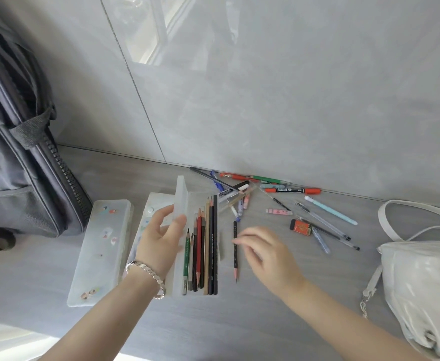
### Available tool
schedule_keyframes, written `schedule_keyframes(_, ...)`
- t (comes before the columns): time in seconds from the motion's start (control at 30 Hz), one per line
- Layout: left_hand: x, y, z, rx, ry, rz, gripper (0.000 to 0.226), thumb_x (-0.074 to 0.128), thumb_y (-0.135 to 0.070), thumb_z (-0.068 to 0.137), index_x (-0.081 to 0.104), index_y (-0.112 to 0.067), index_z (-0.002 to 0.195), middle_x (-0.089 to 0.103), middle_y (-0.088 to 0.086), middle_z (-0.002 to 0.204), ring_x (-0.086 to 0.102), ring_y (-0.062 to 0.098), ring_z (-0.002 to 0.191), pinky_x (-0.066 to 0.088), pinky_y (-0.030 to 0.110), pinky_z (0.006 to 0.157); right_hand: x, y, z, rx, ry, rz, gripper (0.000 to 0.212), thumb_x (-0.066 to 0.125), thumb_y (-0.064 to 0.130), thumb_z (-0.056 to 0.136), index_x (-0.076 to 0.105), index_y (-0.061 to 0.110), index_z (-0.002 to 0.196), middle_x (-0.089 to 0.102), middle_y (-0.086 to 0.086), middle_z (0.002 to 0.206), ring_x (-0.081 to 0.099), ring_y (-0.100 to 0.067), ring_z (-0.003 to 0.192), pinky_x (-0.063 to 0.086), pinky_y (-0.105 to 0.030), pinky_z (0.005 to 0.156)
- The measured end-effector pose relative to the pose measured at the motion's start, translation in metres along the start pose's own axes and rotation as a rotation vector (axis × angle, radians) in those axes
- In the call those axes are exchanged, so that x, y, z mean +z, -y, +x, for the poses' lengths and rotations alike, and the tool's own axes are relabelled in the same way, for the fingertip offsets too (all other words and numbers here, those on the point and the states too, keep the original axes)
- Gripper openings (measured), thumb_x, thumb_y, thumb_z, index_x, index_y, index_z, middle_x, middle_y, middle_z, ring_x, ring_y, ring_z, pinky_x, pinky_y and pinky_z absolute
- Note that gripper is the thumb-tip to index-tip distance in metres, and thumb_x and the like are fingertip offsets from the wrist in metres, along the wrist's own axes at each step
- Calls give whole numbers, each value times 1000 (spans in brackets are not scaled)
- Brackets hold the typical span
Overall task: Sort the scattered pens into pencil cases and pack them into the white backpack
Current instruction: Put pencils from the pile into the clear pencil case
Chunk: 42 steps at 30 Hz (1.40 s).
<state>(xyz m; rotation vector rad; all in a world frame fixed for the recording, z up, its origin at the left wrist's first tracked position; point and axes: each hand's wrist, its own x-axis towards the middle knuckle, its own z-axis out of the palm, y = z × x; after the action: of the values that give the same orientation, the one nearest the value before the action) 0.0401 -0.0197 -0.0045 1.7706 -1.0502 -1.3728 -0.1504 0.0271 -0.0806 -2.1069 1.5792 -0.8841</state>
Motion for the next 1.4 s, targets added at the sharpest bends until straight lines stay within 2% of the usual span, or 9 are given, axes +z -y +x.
schedule_keyframes(0.17,-5,4,1,21,-24,65,16,50,-26,91,51,-33,105,54,-2,69,51,13,65,42,23,61,23,2,13,752,344,-57,27,51,32,92,55,12,110,61,-3,98,58,-17,86,43,-23,68)
schedule_keyframes(0.33,-11,7,0,18,-50,69,17,50,-26,91,50,-33,106,56,-5,69,52,10,64,44,21,62,44,0,22,888,451,-204,36,49,31,88,34,18,57,40,3,57,50,-22,65,39,-28,55)
schedule_keyframes(0.47,-15,9,-1,14,-53,109,15,49,-25,92,47,-33,105,48,-5,65,43,3,59,34,15,55,24,9,31,777,506,-171,26,48,23,90,41,14,66,49,0,65,50,-22,64,35,-26,47)
schedule_keyframes(0.6,-8,12,-1,-11,-5,145,18,49,-24,92,50,-32,108,51,5,71,46,10,61,38,18,56,-8,35,37,223,372,-64,14,52,11,91,54,6,104,64,-9,84,58,-21,64,52,-32,56)
schedule_keyframes(0.7,1,13,-5,-20,46,117,25,51,-24,91,52,-26,116,57,9,82,53,15,71,44,14,56,-10,40,35,-207,329,-149,21,62,1,79,64,7,99,67,-9,84,63,-24,67,55,-34,53)
schedule_keyframes(0.87,12,10,-7,-30,82,66,33,50,-21,92,51,-18,125,63,5,86,58,15,80,44,5,44,5,33,28,-492,348,-215,24,51,9,79,72,16,89,68,6,97,57,-13,78,48,-21,65)
schedule_keyframes(1.0,13,5,2,-45,62,14,28,51,-20,91,52,-20,119,61,2,78,57,13,75,46,11,50,9,24,35,-449,244,-151,14,62,7,76,72,15,83,69,3,94,61,-16,76,52,-26,60)
schedule_keyframes(1.13,6,-1,20,-7,-9,56,18,50,-23,91,51,-31,108,57,-6,69,49,9,63,40,16,58,1,1,76,-74,121,-242,21,72,-6,66,72,8,82,71,-7,83,67,-24,76,58,-37,62)
schedule_keyframes(1.4,8,-14,46,24,-39,57,16,49,-21,91,49,-32,104,60,-11,71,52,6,64,43,19,63,42,-35,147,318,388,-548,26,44,1,88,53,7,112,60,-11,115,47,-29,108,37,-35,82)
